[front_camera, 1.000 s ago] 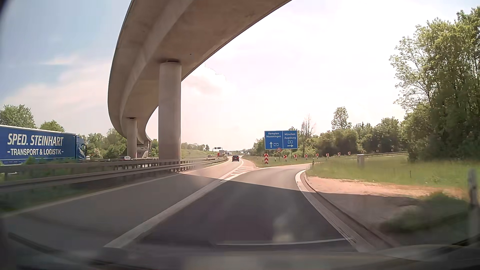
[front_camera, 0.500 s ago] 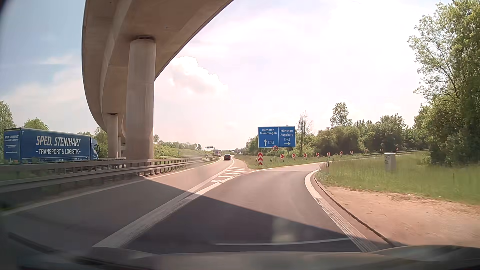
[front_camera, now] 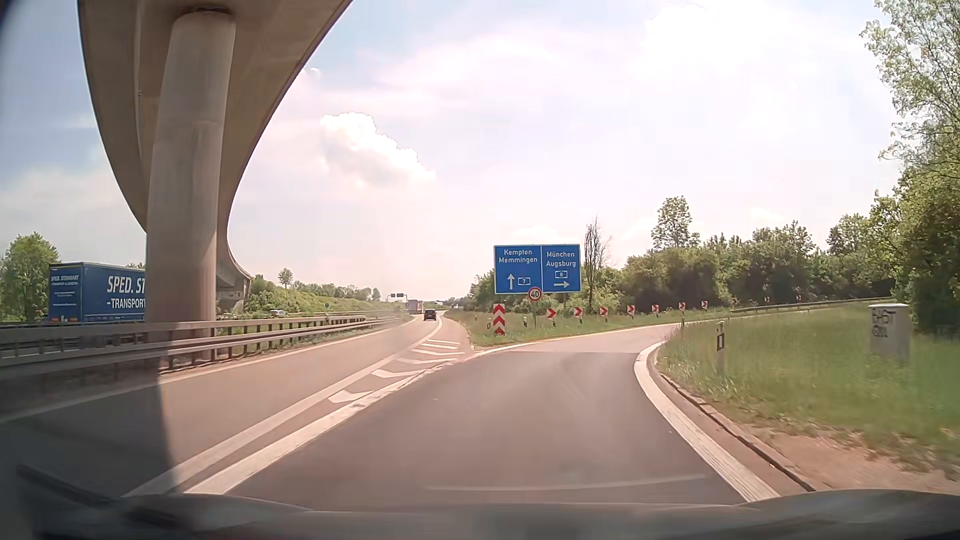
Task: Follow the waypoints while adhering to traffic rules and regulations
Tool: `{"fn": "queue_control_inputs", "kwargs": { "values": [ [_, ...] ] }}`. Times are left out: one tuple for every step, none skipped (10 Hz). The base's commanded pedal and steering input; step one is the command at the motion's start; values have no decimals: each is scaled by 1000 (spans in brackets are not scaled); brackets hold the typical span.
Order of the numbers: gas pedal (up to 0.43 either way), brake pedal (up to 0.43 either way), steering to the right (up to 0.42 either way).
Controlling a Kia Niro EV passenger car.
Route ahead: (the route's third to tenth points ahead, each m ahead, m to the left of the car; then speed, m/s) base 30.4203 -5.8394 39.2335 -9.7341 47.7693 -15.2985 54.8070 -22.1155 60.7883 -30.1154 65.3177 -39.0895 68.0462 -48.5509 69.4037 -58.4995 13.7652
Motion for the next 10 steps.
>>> {"fn": "queue_control_inputs", "kwargs": {
  "values": [
    [0,0,48],
    [0,0,53],
    [0,0,56],
    [0,0,60],
    [0,0,61],
    [0,0,64],
    [0,0,68],
    [0,0,72],
    [0,0,74],
    [0,0,74]
  ]
}}
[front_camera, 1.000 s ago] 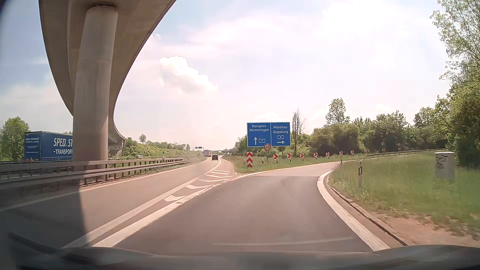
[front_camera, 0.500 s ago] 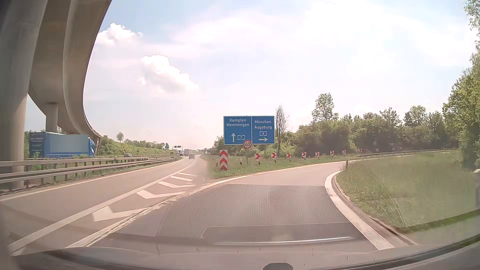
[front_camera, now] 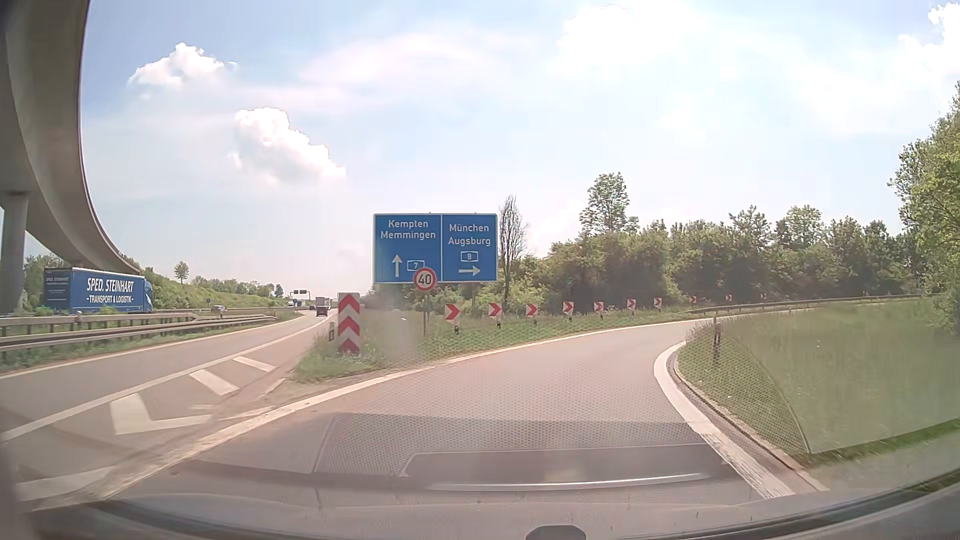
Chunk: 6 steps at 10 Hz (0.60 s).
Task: Follow the waypoints while adhering to traffic rules and regulations
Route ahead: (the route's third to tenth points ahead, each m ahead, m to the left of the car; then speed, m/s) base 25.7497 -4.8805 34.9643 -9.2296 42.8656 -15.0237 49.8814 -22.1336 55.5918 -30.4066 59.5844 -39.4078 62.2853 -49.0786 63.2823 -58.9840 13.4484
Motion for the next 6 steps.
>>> {"fn": "queue_control_inputs", "kwargs": {
  "values": [
    [0,0,74],
    [0,0,74],
    [0,0,74],
    [0,0,72],
    [0,0,72],
    [0,0,72]
  ]
}}
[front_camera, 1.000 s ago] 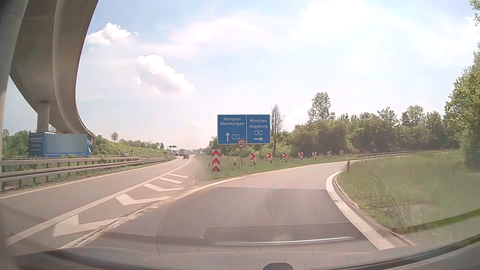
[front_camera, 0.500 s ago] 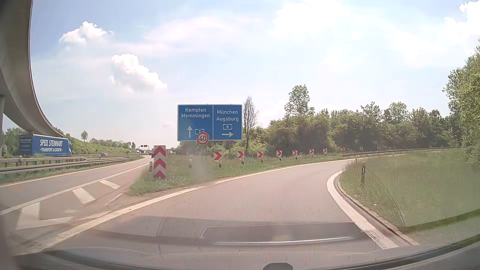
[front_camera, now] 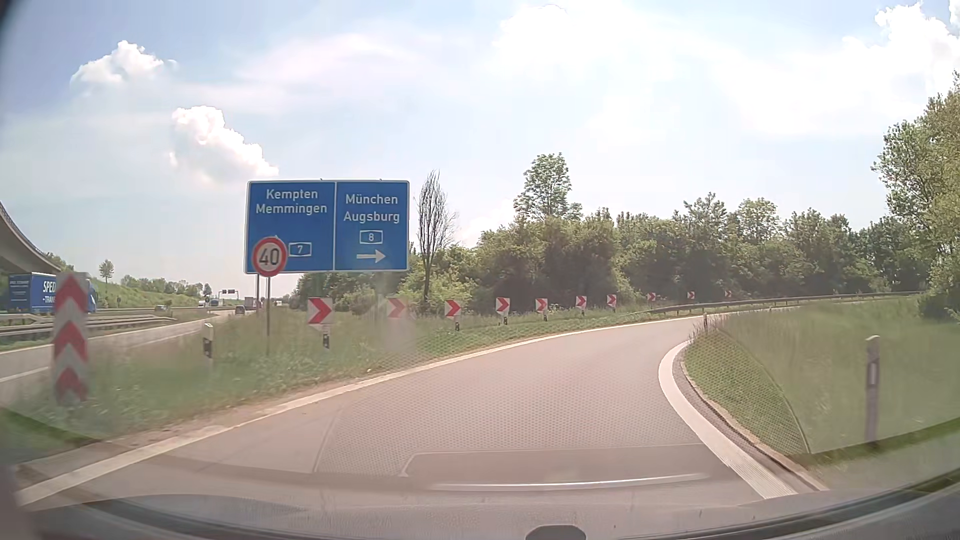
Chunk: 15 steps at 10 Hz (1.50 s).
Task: Follow the waypoints while adhering to traffic rules and regulations
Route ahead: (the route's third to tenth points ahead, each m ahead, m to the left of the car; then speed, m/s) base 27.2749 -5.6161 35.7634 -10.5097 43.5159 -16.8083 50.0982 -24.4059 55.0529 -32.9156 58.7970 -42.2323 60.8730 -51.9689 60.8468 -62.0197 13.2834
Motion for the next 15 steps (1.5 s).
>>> {"fn": "queue_control_inputs", "kwargs": {
  "values": [
    [8,0,72],
    [47,0,72],
    [47,0,72],
    [28,0,72],
    [28,0,73],
    [0,0,73],
    [0,0,73],
    [0,0,74],
    [0,0,75],
    [0,0,80],
    [0,0,86],
    [0,0,89],
    [0,0,90],
    [0,0,90],
    [8,0,92]
  ]
}}
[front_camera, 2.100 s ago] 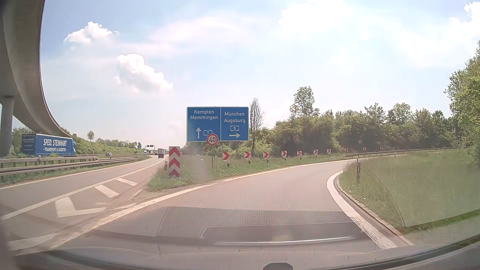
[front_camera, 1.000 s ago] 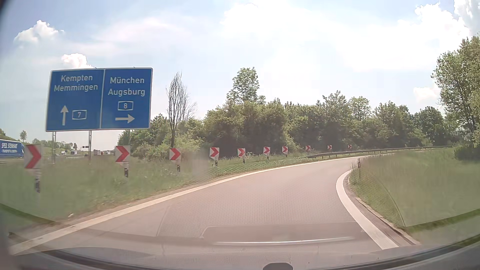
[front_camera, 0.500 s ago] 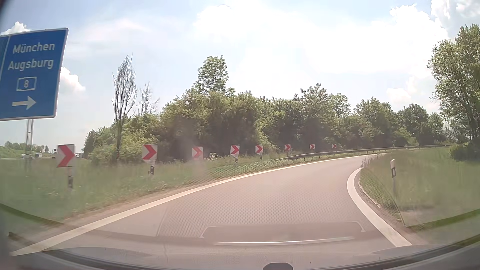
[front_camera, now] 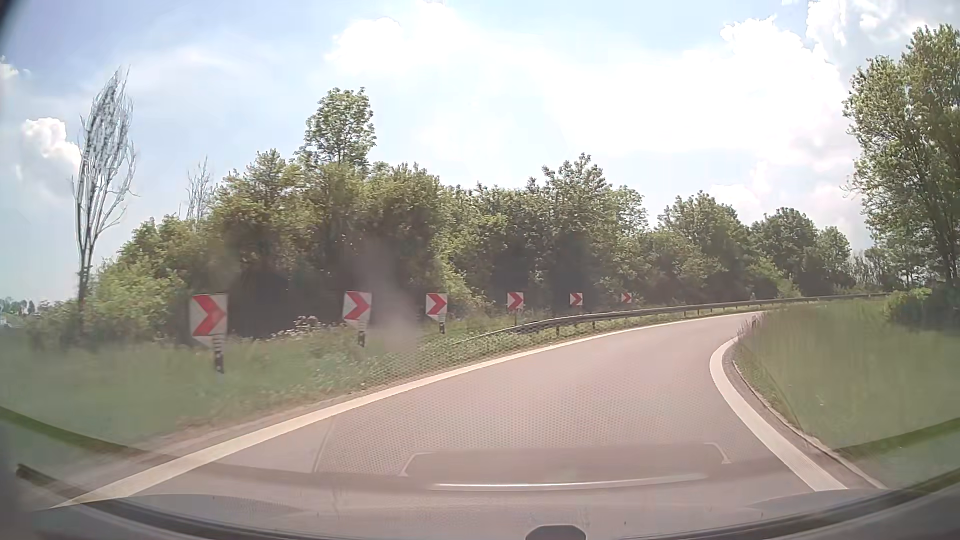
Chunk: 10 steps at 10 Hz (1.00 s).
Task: Follow the waypoints while adhering to traffic rules and regulations
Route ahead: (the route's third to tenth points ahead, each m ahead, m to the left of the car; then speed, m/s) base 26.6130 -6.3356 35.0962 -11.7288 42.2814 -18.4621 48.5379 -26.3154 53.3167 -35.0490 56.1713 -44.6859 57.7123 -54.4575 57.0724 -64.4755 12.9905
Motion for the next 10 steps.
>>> {"fn": "queue_control_inputs", "kwargs": {
  "values": [
    [20,0,94],
    [20,0,99],
    [20,0,100],
    [20,0,100],
    [20,0,100],
    [20,0,98],
    [20,0,97],
    [20,0,95],
    [20,0,94],
    [47,0,92]
  ]
}}
